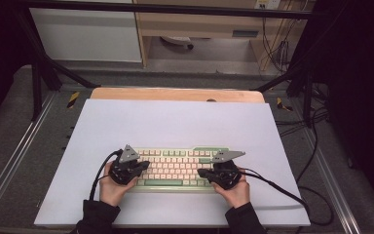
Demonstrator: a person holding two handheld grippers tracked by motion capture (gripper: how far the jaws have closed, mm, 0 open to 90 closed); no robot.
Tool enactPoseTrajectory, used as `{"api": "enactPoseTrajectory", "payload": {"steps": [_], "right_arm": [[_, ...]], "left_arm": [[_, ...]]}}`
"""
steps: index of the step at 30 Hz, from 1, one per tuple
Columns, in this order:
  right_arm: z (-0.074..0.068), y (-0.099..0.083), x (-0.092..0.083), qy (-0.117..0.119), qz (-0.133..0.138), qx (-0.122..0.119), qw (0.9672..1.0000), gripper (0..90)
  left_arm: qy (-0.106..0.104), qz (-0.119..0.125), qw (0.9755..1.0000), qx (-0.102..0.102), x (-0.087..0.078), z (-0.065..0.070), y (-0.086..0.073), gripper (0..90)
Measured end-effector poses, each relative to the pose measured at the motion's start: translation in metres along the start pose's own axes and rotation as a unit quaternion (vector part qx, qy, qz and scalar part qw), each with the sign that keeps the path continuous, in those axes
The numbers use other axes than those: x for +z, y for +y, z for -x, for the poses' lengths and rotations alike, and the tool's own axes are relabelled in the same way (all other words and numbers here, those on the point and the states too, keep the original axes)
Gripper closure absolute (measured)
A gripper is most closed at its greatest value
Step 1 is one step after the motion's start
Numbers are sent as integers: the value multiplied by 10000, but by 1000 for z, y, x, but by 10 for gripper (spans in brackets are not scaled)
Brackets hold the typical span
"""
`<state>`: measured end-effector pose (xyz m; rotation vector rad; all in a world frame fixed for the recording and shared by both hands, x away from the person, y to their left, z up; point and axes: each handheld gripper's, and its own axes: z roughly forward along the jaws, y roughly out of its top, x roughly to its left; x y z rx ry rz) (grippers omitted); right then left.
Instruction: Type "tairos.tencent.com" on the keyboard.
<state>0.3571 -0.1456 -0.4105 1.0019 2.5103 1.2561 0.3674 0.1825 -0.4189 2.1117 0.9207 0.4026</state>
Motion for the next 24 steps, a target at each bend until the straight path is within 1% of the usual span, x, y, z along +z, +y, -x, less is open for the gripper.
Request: {"api": "enactPoseTrajectory", "payload": {"steps": [14, 21, 24], "right_arm": [[-2, 1, 1, 18, 26, 49, 10000, 900], [-3, 2, 1, 17, 17, 32, 10000, 900], [-5, 4, 4, 56, 14, 16, 10000, 900]], "left_arm": [[-26, 104, 9999, -29, -17, -1, -9, 900], [-20, 112, 9999, -88, -24, -6, -15, 900], [-12, 108, 9999, -102, -26, -7, -18, 900]]}}
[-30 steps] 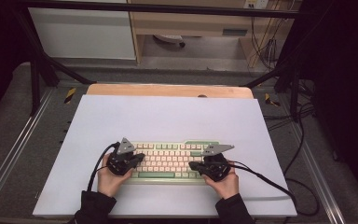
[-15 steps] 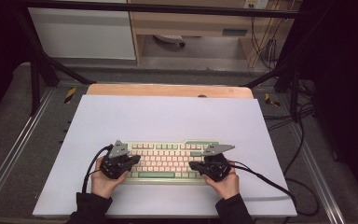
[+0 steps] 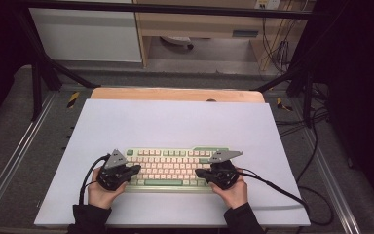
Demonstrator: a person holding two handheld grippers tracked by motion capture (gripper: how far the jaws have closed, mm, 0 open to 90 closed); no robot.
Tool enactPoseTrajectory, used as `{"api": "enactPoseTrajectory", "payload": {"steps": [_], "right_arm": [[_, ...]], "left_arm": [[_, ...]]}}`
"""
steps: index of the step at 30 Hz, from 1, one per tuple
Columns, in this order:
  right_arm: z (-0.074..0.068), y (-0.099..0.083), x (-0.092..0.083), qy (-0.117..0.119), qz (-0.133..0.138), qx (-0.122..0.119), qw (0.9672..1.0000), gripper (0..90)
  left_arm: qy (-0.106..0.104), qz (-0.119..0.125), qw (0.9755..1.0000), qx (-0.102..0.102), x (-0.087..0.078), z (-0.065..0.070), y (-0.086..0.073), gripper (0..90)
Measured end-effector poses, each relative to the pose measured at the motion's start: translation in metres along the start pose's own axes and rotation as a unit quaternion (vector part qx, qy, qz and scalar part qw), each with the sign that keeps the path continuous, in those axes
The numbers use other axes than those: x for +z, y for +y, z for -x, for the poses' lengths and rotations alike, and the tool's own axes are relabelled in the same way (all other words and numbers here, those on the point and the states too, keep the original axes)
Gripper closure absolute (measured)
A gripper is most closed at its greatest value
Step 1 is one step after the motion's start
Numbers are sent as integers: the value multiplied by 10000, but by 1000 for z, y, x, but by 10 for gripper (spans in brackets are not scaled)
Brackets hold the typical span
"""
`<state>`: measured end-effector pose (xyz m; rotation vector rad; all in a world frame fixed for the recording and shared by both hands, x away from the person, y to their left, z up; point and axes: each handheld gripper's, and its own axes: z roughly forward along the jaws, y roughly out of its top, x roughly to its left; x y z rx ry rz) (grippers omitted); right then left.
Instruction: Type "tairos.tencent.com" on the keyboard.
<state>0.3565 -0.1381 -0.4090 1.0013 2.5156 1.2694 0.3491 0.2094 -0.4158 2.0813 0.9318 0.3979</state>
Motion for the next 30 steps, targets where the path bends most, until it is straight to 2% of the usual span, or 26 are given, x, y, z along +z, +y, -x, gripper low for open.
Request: {"api": "enactPoseTrajectory", "payload": {"steps": [11, 30], "right_arm": [[-11, 7, 14, 103, -84, -107, 9999, 900], [-31, 26, 51, 281, -135, -202, 9993, 900]], "left_arm": [[50, -28, 10000, -68, -5, -6, -10, 900], [38, 23, 9999, -115, -8, -9, -11, 900]]}}
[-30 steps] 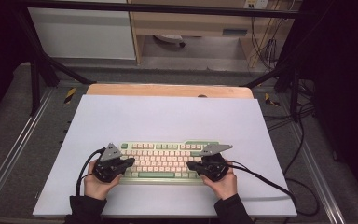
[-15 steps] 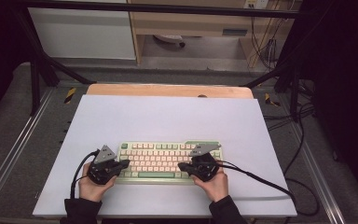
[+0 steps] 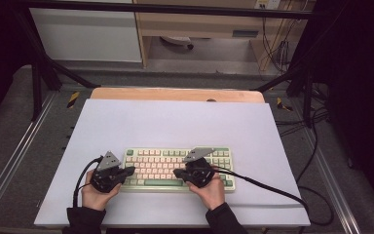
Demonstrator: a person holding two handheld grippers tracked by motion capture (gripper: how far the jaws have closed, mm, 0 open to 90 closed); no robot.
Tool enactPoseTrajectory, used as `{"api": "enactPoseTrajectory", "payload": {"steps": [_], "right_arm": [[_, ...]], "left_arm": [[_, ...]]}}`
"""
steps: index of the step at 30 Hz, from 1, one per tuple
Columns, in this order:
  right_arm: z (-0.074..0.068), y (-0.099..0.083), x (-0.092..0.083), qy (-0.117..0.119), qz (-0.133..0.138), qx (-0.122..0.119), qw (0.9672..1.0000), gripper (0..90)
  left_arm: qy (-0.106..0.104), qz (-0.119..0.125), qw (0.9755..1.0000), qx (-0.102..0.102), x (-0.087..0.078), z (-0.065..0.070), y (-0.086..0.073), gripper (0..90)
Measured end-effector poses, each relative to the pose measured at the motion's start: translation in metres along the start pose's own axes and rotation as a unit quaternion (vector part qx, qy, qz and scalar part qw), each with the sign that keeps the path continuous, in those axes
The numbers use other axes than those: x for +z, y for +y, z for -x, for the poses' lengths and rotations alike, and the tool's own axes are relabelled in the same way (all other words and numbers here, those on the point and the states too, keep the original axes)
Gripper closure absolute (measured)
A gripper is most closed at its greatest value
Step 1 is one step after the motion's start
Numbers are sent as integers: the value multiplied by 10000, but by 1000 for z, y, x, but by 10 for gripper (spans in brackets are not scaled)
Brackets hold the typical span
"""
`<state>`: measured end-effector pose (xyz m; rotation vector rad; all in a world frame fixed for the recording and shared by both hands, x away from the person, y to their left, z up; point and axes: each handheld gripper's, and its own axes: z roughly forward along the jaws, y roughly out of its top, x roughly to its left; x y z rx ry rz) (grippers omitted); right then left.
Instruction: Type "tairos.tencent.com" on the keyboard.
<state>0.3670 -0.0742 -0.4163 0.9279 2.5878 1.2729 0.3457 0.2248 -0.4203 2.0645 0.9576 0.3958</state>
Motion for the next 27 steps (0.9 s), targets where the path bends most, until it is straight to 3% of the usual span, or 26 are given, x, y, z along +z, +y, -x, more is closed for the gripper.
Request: {"api": "enactPoseTrajectory", "payload": {"steps": [13, 27], "right_arm": [[-5, 3, 23, 83, -113, -15, 9999, 900], [-4, 1, 26, 108, -146, -30, 9998, 900]], "left_arm": [[-7, -5, 10000, 5, 1, 0, 0, 900], [-11, 3, 10000, -2, 0, 0, 0, 899]]}}
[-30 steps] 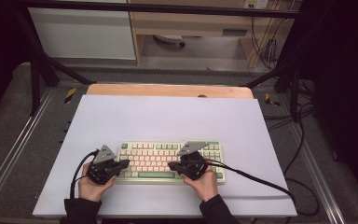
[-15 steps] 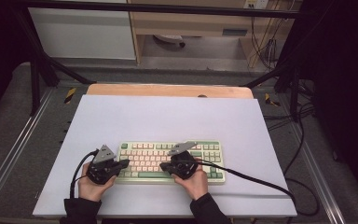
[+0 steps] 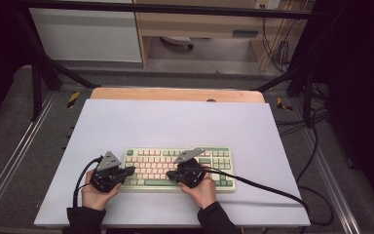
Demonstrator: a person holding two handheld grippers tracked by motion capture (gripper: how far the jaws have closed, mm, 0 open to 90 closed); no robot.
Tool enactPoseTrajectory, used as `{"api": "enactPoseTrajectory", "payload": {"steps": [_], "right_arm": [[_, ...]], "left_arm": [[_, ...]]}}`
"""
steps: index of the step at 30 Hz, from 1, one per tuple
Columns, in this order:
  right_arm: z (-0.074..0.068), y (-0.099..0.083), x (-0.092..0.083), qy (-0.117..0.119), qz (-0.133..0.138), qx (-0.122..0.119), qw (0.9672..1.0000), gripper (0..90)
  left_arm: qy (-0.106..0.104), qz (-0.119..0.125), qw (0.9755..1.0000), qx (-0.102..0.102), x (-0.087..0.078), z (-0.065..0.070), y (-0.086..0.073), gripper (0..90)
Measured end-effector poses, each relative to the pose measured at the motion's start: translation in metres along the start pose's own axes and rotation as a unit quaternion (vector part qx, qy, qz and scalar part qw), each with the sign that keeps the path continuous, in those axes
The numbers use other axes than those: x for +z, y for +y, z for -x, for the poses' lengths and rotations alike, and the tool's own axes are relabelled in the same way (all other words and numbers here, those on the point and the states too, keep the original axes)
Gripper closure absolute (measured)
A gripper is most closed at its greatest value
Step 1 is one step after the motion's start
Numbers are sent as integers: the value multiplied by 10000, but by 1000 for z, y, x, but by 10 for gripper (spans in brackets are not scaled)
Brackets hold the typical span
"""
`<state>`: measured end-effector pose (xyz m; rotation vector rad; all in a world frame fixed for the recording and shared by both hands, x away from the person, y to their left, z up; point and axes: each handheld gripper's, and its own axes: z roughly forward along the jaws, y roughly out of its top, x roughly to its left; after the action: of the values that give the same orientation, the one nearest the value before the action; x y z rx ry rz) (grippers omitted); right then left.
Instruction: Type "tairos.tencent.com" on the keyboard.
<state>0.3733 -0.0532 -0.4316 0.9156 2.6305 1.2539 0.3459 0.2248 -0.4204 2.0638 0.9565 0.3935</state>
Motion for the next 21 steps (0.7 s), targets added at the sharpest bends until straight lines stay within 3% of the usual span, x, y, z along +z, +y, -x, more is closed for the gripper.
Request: {"api": "enactPoseTrajectory", "payload": {"steps": [14, 21], "right_arm": [[1, 3, -24, -114, 36, -119, 9999, 900], [8, -4, -38, -185, 59, -11, 9998, 900]], "left_arm": [[-8, 8, 10000, 12, 0, 1, 0, 899], [-24, 1, 10000, 40, 0, 2, 1, 900]]}}
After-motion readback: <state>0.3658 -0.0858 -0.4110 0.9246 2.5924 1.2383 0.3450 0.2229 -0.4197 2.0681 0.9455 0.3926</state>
